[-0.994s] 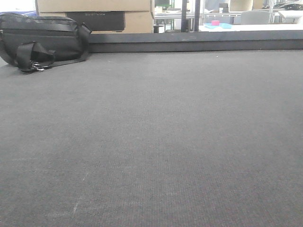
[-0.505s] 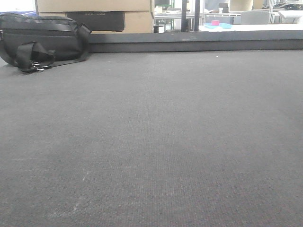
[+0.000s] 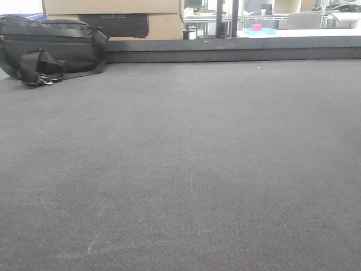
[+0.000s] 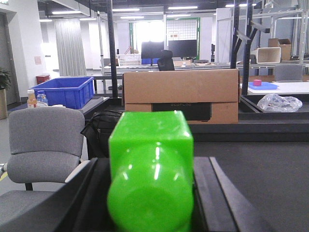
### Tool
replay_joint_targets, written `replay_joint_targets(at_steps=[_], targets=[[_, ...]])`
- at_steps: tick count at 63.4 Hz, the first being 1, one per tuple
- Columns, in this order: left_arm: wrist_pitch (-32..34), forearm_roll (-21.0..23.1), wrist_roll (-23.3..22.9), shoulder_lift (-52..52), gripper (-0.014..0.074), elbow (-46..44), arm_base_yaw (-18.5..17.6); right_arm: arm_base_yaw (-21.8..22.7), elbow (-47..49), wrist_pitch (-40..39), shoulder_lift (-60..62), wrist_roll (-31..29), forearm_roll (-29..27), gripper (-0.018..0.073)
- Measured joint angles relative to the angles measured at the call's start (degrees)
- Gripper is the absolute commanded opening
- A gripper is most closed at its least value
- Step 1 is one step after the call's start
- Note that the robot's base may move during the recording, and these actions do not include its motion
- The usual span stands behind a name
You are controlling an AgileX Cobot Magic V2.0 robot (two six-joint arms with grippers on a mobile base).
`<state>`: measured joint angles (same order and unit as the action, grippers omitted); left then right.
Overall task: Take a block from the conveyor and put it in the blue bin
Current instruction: 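Drive the base away from the conveyor holding both blocks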
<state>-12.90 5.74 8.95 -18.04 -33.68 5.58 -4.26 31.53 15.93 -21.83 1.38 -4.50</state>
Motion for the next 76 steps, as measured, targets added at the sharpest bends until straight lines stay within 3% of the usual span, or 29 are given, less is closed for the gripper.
replay_joint_targets(at_steps=[76], targets=[[-0.11,-0.23,0.00,2.92,-0.0111,0.00,0.00,0.00,0.00,-0.03,0.04,0.00,0.00,-0.0162]])
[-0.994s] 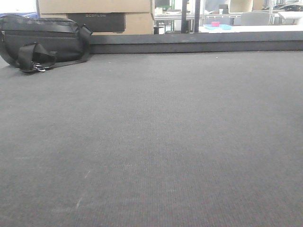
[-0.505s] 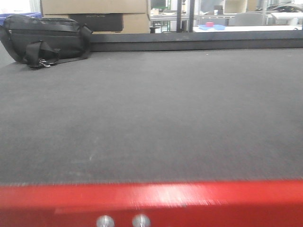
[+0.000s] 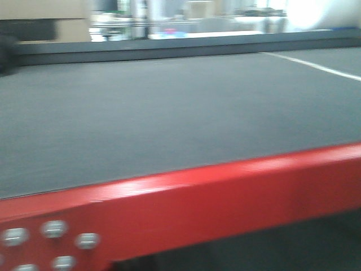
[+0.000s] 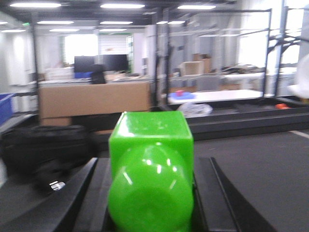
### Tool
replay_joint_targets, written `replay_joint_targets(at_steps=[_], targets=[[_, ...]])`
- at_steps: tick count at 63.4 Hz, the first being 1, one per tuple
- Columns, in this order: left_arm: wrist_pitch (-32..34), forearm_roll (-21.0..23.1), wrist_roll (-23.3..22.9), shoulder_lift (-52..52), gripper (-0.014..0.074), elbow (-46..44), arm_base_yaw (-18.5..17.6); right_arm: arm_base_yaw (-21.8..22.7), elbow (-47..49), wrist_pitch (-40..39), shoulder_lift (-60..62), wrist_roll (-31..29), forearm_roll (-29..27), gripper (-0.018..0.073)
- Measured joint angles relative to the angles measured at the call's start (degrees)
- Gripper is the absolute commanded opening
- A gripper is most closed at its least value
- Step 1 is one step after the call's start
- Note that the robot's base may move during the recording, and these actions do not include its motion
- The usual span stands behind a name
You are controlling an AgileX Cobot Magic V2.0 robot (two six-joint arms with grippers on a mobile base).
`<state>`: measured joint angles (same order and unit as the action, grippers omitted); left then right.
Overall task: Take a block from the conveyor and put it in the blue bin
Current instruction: 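Drive the base away from the conveyor holding both blocks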
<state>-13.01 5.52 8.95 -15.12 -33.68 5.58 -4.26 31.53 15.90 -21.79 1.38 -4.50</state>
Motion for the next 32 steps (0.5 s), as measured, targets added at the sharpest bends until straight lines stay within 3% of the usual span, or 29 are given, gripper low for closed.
replay_joint_targets(at_steps=[32], targets=[[0.00,0.00,0.00,3.01,-0.0111,0.00,0.00,0.00,0.00,0.00,0.00,0.00,0.00,-0.0162]])
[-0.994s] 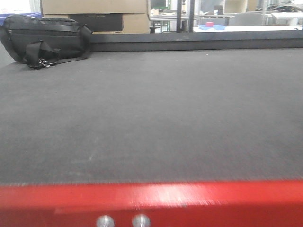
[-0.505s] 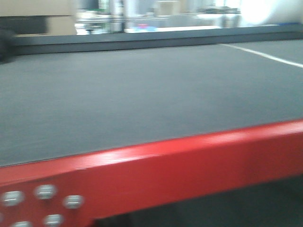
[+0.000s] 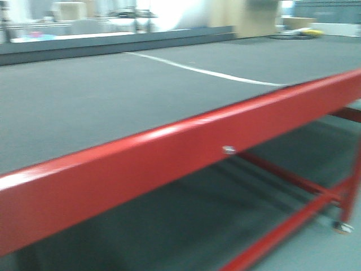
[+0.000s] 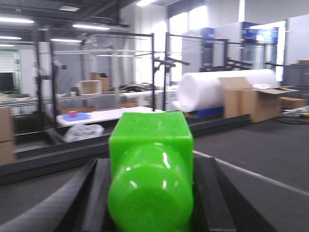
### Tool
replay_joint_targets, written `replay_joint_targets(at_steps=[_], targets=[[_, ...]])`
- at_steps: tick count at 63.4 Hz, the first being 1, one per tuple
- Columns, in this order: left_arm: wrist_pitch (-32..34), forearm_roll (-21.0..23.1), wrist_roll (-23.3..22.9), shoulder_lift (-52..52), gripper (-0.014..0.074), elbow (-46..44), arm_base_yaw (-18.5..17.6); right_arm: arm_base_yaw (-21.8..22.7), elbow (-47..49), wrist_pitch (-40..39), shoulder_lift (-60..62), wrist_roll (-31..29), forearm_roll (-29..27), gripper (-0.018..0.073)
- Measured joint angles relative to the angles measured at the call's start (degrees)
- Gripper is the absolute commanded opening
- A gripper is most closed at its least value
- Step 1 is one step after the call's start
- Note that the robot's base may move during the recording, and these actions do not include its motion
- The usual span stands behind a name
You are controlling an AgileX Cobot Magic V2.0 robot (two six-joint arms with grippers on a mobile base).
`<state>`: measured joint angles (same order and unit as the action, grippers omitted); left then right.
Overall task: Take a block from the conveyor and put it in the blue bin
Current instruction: 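Drive the base away from the conveyor holding both blocks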
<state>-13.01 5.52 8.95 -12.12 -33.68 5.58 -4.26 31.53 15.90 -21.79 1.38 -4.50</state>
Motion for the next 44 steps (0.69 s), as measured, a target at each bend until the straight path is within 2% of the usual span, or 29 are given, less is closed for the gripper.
replay_joint_targets(at_steps=[44], targets=[[-0.11,0.00,0.00,0.00,-0.0111,0.00,0.00,0.00,0.00,0.00,0.00,0.00,0.00,-0.0162]])
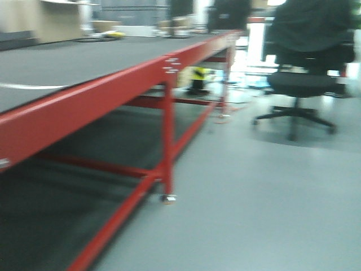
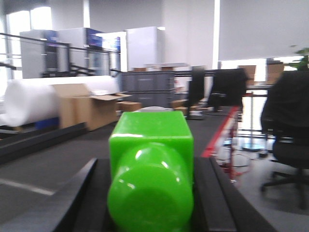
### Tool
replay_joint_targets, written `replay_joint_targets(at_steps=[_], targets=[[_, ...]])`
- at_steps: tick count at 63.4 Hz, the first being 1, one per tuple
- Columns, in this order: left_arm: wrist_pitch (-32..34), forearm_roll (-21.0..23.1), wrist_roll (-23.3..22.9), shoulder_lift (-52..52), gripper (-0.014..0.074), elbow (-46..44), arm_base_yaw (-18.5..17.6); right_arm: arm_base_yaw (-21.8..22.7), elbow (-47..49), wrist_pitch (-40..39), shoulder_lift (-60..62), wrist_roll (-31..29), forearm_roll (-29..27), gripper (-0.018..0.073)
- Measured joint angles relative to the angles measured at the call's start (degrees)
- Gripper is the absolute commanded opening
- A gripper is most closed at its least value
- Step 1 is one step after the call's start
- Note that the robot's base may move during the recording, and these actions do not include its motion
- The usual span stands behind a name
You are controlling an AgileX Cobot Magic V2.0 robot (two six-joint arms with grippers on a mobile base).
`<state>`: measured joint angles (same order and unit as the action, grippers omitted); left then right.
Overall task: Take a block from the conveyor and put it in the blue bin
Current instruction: 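Drive the base away from the conveyor holding both blocks, then drive the base to the shelf rack of blue bins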
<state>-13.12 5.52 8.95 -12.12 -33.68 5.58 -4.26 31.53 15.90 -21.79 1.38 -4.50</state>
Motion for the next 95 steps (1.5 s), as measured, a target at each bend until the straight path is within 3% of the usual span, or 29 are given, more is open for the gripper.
replay_joint_targets(at_steps=[95], targets=[[-0.10,0.00,0.00,0.00,-0.0111,0.00,0.00,0.00,0.00,0.00,0.09,0.00,0.00,-0.0162]])
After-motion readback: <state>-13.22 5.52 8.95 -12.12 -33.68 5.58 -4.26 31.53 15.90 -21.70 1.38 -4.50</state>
